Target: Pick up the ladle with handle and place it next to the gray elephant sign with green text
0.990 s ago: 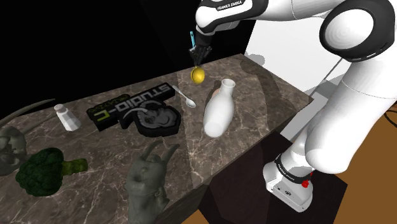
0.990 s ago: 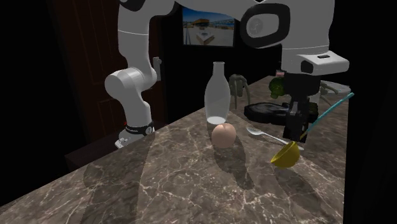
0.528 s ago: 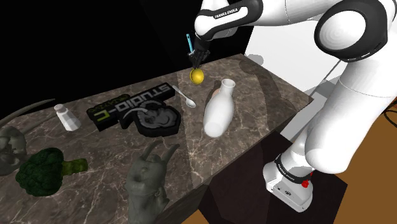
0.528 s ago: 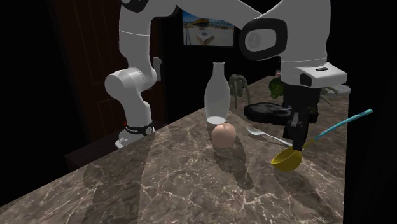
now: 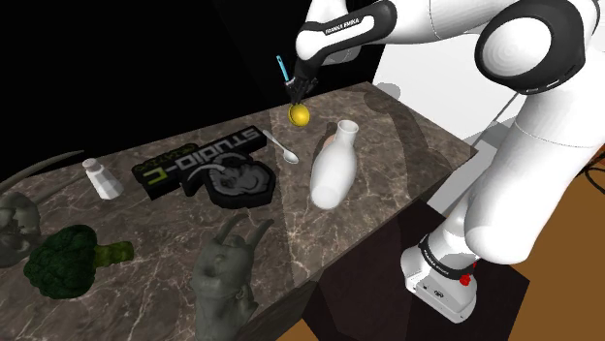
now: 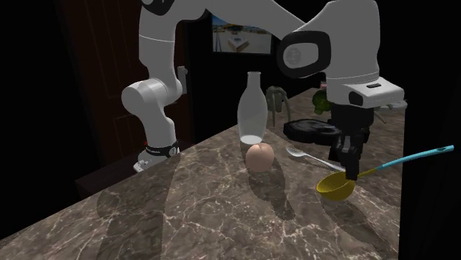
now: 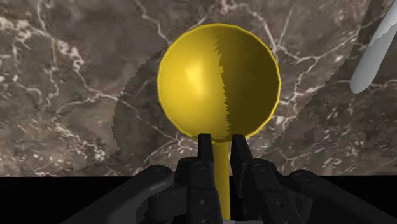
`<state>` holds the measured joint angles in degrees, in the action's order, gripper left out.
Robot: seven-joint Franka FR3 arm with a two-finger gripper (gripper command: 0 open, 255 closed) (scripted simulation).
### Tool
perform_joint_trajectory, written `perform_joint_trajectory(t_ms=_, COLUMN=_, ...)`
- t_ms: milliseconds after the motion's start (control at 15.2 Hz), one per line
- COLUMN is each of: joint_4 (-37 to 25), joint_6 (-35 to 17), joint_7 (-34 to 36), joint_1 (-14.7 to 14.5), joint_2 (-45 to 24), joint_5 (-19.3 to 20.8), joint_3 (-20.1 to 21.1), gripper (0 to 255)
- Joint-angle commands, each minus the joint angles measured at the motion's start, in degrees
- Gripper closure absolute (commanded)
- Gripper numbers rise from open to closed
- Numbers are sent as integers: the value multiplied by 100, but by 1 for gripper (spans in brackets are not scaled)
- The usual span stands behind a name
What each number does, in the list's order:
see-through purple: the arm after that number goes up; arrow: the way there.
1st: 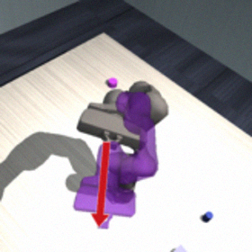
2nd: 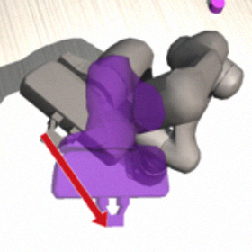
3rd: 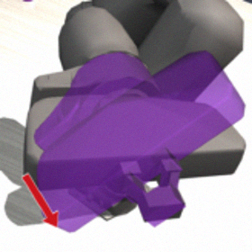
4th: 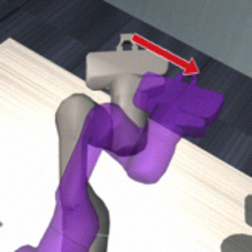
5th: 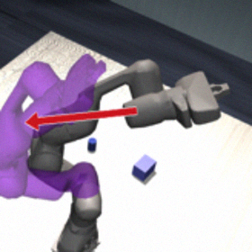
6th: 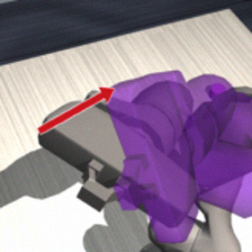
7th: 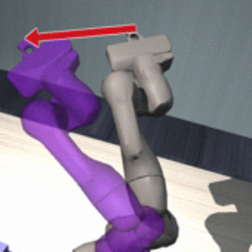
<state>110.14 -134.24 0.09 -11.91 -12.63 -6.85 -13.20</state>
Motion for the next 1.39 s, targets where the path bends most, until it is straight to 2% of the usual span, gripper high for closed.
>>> perform_joint_trajectory(t_ms=0, joint_4=175, joint_6=182, joint_7=26, joint_1=-15, joint_2=-186, joint_5=8, joint_3=19, gripper=255)
perform_joint_trajectory(t_ms=330, joint_4=175, joint_6=182, joint_7=28, joint_1=-6, joint_2=-185, joint_5=11, joint_3=29, gripper=255)
perform_joint_trajectory(t_ms=396, joint_4=160, joint_6=151, joint_7=62, joint_1=-24, joint_2=-227, joint_5=14, joint_3=40, gripper=0)
perform_joint_trajectory(t_ms=660, joint_4=632, joint_6=-57, joint_7=57, joint_1=-44, joint_2=39, joint_5=57, joint_3=27, gripper=0)
perform_joint_trajectory(t_ms=726, joint_4=175, joint_6=182, joint_7=28, joint_1=-5, joint_2=-185, joint_5=11, joint_3=29, gripper=0)
perform_joint_trajectory(t_ms=990, joint_4=-29, joint_6=786, joint_7=128, joint_1=-32, joint_2=230, joint_5=164, joint_3=-16, gripper=0)
perform_joint_trajectory(t_ms=1320, joint_4=-29, joint_6=786, joint_7=128, joint_1=-31, joint_2=230, joint_5=165, joint_3=-15, gripper=0)
